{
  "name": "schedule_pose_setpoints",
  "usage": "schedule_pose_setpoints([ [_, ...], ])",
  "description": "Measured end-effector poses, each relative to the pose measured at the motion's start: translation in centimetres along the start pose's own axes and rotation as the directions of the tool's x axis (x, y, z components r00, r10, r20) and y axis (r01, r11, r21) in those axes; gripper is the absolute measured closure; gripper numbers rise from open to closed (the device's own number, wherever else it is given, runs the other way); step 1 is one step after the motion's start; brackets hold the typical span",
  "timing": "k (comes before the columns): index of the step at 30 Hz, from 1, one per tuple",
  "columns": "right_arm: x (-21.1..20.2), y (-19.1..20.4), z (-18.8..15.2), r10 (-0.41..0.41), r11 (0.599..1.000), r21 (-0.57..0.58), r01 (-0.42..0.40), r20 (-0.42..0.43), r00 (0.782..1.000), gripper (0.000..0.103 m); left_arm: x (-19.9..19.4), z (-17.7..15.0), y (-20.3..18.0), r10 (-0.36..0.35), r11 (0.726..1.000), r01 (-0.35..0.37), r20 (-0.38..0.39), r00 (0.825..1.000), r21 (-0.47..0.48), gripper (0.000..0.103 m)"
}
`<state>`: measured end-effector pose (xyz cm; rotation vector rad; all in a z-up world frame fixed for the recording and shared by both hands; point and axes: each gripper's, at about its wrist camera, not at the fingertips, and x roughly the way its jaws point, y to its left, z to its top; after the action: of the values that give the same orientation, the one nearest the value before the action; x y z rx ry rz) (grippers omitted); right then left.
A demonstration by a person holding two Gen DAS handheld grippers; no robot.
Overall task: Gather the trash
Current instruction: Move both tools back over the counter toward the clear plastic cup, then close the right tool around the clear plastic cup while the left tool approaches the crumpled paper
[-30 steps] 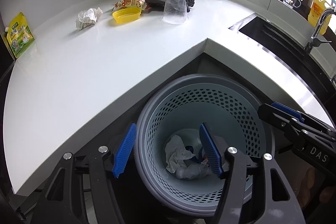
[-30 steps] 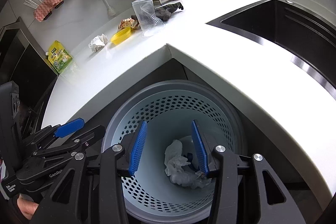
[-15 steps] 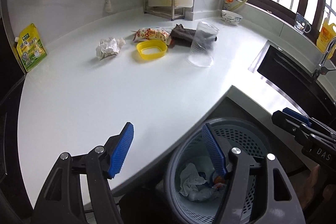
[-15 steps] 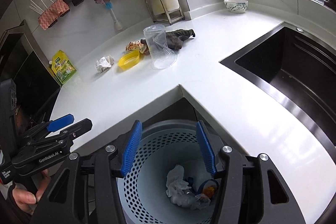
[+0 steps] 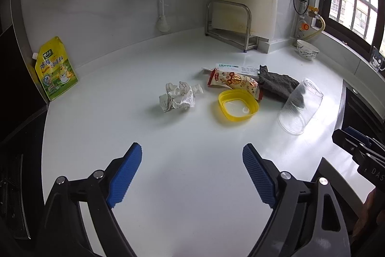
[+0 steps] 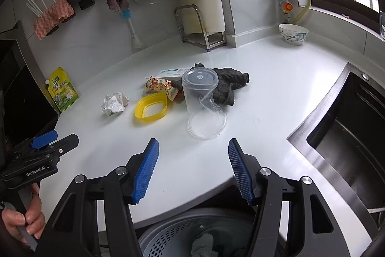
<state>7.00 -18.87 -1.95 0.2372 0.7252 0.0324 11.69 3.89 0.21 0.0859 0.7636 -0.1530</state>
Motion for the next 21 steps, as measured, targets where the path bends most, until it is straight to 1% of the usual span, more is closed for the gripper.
schedule_pose_setpoints([
  [5, 3.0, 0.2, 1.5, -0.036, 0.999, 0.023, 0.036, -0.002, 0.999, 0.042, 2.1, 1.5, 0.8, 0.004, 1.000, -0.004, 0.013, 1.000, -0.015, 0.016],
  [8, 4.6, 0.3, 2.0, -0.072, 0.997, 0.034, 0.073, -0.007, 0.997, 0.042, 3.6, 2.0, 1.3, 0.014, 1.000, -0.013, 0.004, 1.000, -0.028, 0.016],
  [10, 5.7, 0.3, 2.2, -0.085, 0.996, 0.039, 0.086, -0.020, 0.996, 0.040, 4.4, 2.1, 1.6, 0.010, 0.999, -0.010, -0.008, 1.000, -0.040, 0.016],
  [14, 7.3, 0.6, 2.6, -0.108, 0.993, 0.046, 0.110, -0.027, 0.994, 0.040, 5.7, 2.1, 1.9, 0.024, 0.999, -0.025, -0.020, 1.000, -0.046, 0.016],
  [21, 9.4, 0.7, 3.1, -0.155, 0.987, 0.040, 0.157, -0.047, 0.987, 0.040, 7.5, 2.0, 2.6, 0.027, 0.997, -0.030, -0.051, 0.998, -0.068, 0.016],
])
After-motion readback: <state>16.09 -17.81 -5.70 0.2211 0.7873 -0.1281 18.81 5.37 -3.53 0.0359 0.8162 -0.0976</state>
